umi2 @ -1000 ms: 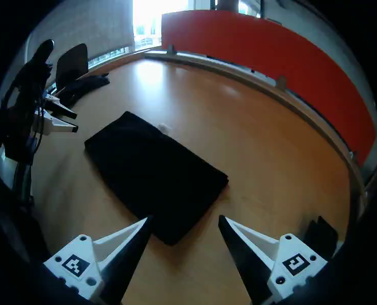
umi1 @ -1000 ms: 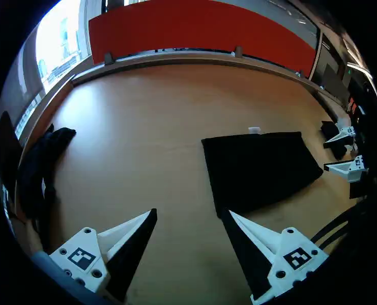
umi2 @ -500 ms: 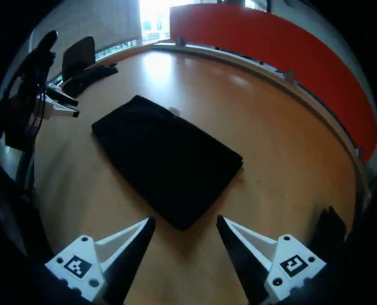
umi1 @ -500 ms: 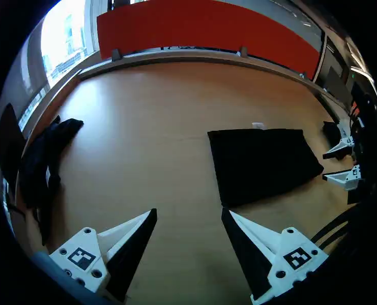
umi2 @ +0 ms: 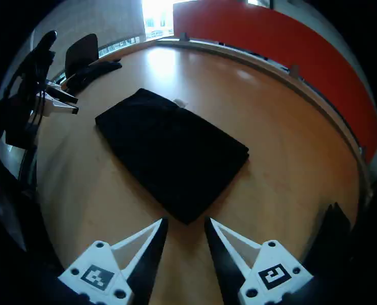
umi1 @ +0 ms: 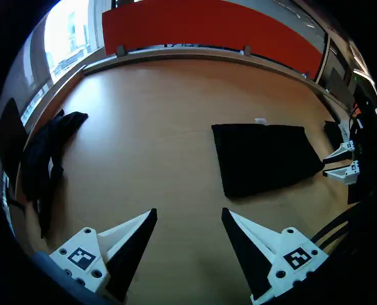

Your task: Fold towel

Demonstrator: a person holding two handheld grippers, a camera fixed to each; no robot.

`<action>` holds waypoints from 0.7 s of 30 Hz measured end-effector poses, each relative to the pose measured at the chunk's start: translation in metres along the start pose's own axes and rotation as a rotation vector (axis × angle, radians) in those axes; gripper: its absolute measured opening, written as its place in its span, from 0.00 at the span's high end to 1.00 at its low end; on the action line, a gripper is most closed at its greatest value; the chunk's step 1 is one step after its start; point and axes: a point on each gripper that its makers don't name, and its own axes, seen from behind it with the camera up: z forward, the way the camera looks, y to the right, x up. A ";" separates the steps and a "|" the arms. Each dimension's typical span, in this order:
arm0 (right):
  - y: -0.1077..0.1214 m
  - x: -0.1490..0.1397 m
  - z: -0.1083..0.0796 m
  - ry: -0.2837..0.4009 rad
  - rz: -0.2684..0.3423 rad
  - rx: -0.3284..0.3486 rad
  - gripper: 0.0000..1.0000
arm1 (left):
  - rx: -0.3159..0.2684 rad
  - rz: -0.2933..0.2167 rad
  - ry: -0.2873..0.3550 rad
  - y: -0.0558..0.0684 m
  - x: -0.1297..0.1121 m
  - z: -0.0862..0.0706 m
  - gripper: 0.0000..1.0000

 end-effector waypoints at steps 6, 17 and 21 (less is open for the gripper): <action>-0.002 0.000 0.001 -0.003 0.011 0.015 0.68 | 0.002 -0.001 0.000 -0.002 -0.001 -0.002 0.06; -0.001 -0.002 0.002 -0.010 -0.004 0.013 0.74 | 0.002 -0.006 -0.001 -0.005 -0.002 -0.003 0.06; 0.000 -0.001 0.001 -0.009 -0.014 0.010 0.83 | 0.001 -0.004 -0.004 -0.005 -0.003 -0.003 0.06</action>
